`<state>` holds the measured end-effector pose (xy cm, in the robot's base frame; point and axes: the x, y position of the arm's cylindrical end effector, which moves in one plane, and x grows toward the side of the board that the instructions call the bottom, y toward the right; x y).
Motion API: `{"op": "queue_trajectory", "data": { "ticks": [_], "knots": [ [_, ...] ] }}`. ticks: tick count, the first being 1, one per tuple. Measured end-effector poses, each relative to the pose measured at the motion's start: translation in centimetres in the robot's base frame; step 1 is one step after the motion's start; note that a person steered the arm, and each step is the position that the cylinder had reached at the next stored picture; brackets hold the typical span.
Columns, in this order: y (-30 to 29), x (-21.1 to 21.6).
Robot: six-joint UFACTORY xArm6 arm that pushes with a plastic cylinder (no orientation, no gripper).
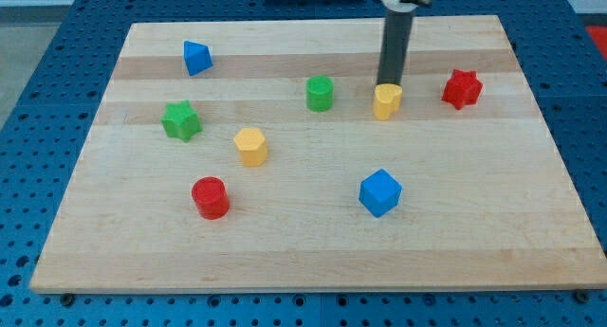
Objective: Push the yellow heart to the center
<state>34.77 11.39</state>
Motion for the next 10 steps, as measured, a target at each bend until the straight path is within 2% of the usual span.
{"op": "queue_trajectory", "data": {
  "ticks": [1,2,3,5,6,8,10],
  "knots": [
    [2.5,2.0],
    [2.4,3.0],
    [1.4,1.8],
    [-5.4,0.7],
    [-5.4,0.7],
    [-5.5,3.4],
    [-7.9,3.4]
  ]
}}
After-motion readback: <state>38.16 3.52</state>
